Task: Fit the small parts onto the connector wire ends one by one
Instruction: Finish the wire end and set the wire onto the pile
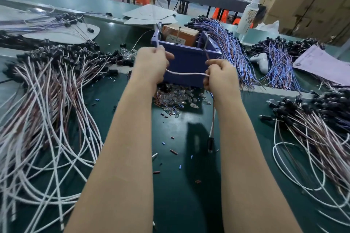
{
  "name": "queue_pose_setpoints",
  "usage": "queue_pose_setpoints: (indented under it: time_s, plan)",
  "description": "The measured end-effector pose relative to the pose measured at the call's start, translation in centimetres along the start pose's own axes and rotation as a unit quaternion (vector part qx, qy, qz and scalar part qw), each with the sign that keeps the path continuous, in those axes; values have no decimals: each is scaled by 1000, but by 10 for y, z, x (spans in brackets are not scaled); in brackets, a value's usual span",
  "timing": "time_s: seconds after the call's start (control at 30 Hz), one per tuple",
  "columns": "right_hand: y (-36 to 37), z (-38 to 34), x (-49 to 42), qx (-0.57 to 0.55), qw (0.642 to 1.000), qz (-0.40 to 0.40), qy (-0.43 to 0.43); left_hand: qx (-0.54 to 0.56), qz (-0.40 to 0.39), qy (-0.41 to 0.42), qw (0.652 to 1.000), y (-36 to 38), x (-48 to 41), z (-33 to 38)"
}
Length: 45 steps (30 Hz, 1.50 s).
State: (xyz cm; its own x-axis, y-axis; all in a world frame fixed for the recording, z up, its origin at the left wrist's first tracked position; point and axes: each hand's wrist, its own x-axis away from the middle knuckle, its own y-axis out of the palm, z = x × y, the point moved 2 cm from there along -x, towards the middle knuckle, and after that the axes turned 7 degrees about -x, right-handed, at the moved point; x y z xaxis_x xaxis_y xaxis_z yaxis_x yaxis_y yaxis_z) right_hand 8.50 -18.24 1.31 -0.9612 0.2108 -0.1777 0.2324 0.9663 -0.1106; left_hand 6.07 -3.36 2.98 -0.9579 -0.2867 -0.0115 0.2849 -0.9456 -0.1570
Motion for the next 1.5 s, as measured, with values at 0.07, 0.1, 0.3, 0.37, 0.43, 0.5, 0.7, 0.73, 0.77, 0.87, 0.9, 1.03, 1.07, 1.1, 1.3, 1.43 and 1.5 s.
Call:
queue_pose_setpoints:
  time_s: [0.07,0.1,0.3,0.37,0.43,0.5,0.7,0.73,0.77,0.87,0.9,1.03,1.07,1.1,1.3,1.43,1.5]
  plan:
    - [-3,1,-2,-81,995,54,5,-112,-34,16,993,8,1,1]
    - [-4,2,-2,-111,991,75,11,-145,-57,12,988,10,1,0]
    - [5,8,0,-170,983,64,32,-210,-143,-43,966,13,0,-8]
    - [8,7,0,-159,986,42,14,-218,-156,-44,962,13,0,-6]
    - [10,6,1,-153,988,27,-2,-227,-172,-42,958,13,1,-3]
    - [11,6,2,-146,989,19,-7,-228,-185,-38,955,14,3,-2]
    - [9,6,1,-171,985,34,2,-243,-196,-22,950,14,4,-1]
    - [9,7,0,-178,983,35,6,-244,-196,-19,949,14,3,-1]
    - [9,6,0,-183,982,35,10,-245,-196,-17,949,14,3,-1]
    - [11,6,1,-183,983,26,10,-243,-200,-13,949,14,3,-2]
    - [11,6,1,-176,984,22,6,-240,-203,-14,949,14,2,-2]
    - [10,6,1,-147,989,11,-12,-230,-207,-18,951,16,1,-4]
    - [10,6,1,-144,989,8,-13,-235,-205,-16,950,16,1,-4]
    - [9,6,0,-142,990,5,-14,-239,-203,-13,949,16,1,-4]
    - [8,7,1,-128,991,-11,-21,-234,-203,-8,951,17,1,-5]
    - [8,7,0,-142,990,-15,-17,-243,-205,-4,948,16,1,-3]
    - [8,7,1,-165,986,-5,-4,-213,-221,-10,952,16,4,-2]
